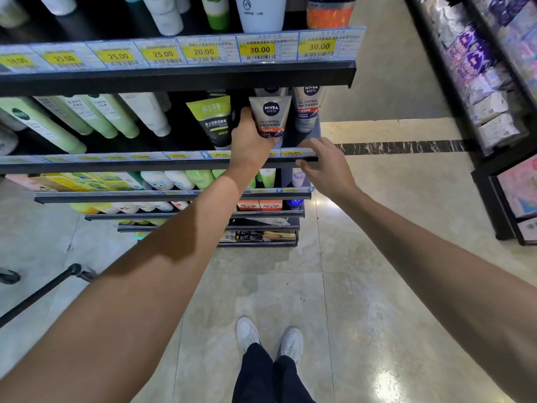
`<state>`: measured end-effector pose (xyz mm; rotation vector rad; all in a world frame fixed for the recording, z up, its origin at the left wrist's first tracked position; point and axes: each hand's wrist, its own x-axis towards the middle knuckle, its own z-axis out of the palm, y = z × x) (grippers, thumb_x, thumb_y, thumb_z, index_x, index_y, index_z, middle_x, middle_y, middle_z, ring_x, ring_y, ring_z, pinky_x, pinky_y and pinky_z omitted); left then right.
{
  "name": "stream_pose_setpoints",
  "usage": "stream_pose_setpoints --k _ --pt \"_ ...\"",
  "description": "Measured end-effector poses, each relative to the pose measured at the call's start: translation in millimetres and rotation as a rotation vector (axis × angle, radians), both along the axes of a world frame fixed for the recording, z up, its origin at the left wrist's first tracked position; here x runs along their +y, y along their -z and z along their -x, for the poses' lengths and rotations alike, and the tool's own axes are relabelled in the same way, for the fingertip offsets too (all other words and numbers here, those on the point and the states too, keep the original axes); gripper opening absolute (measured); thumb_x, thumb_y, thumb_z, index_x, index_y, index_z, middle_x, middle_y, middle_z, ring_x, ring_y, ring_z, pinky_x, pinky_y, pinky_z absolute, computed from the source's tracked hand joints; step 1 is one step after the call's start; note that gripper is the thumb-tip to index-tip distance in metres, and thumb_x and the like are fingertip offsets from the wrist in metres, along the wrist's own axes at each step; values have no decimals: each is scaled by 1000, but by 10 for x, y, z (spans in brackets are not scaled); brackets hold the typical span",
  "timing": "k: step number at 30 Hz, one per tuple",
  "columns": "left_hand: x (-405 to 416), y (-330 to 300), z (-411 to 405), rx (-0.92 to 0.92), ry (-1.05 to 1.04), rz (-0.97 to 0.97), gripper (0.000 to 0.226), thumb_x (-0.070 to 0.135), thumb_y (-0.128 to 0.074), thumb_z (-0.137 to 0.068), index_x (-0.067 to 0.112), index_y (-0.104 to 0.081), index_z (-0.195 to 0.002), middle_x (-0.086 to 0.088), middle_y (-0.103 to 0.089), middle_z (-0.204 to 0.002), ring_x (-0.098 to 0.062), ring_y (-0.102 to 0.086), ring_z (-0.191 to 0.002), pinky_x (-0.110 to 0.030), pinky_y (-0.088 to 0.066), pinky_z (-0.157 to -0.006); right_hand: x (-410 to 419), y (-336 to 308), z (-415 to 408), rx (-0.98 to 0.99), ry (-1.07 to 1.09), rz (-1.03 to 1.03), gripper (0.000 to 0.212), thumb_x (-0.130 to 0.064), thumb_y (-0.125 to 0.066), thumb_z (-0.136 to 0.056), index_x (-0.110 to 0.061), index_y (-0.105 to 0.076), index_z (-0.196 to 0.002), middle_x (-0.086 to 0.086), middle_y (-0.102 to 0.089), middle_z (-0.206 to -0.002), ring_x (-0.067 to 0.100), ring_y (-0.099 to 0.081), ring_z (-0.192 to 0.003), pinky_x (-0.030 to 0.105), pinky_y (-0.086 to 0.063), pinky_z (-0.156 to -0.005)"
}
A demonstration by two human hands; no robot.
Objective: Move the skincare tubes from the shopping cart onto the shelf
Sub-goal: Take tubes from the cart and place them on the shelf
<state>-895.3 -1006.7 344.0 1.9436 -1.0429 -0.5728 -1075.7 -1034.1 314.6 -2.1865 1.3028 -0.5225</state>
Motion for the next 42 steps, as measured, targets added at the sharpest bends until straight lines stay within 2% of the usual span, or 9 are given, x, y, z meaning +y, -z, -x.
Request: stream_pose_setpoints --k 5,8,11,15,24,28,31,36,42 --pt "399 -290 123 153 -18 -15 64 12 -74 -91 11 -42 -145 -7 -63 -128 -16 -60 -115 -23 -47 -95 209 -272 50 85 -25 -27 49 -24 -68 -97 -19 -54 -144 2 -52 -143 19 -47 -132 34 -45 -110" --pt "908 -478 189 136 -24 -54 59 21 -69 -96 15 -42 -149 -9 -60 -137 -24 -58 -125 -36 -48 -103 608 -506 63 122 -59 23 52 -21 -69 -96 -18 -52 -145 3 -47 -147 21 -41 -138 37 -43 -115" --pt "1531 -682 187 3 -15 -139 52 30 -62 -100 16 -45 -147 -4 -57 -143 -20 -53 -131 -29 -44 -100 1122 -729 31 152 -195 88 44 -22 -69 -95 -17 -57 -137 7 -49 -146 27 -43 -137 43 -48 -108" --pt "2417 -842 58 -156 -42 -252 53 39 -54 -103 15 -45 -149 -7 -52 -146 -27 -47 -136 -38 -41 -107 1716 -952 -157 134 -358 43 35 -40 -51 -99 -17 -63 -123 2 -61 -119 27 -57 -110 41 -52 -85" --pt "4117 -905 -351 -302 -430 -415 49 40 -50 -99 12 -57 -139 -13 -60 -137 -33 -58 -123 -41 -47 -104 2744 -1061 -956 159 -754 -104 47 -46 -46 -103 -27 -53 -145 -3 -54 -146 21 -47 -138 35 -41 -111" --pt "4841 -845 -400 -299 -632 -415 51 45 -45 -96 11 -64 -129 -12 -67 -124 -34 -66 -108 -41 -54 -90 3284 -1053 -1380 162 -972 -122 60 -60 -34 -99 -29 -51 -147 -7 -47 -154 15 -35 -147 35 -32 -120" --pt "5401 -788 -401 -256 -781 -419 55 47 -43 -95 10 -66 -128 -11 -69 -122 -32 -67 -108 -40 -55 -90 3635 -1035 -1795 171 -1119 -107 47 -45 -47 -104 -28 -51 -147 -5 -49 -152 16 -38 -146 33 -32 -119" --pt "6285 -765 -425 -193 -1018 -480 41 36 -58 -100 13 -62 -133 -6 -66 -129 -28 -64 -116 -38 -51 -93 4319 -1093 -2583 199 -1315 -57 46 -42 -48 -105 -32 -48 -150 -7 -41 -158 11 -32 -148 28 -28 -120" --pt "7210 -675 -700 -131 -1195 -469 44 41 -53 -98 15 -61 -133 -5 -66 -126 -29 -64 -112 -38 -53 -89 5254 -1255 -3454 174 -1471 12 46 -44 -47 -106 -31 -48 -151 -11 -41 -157 7 -30 -147 23 -29 -115"
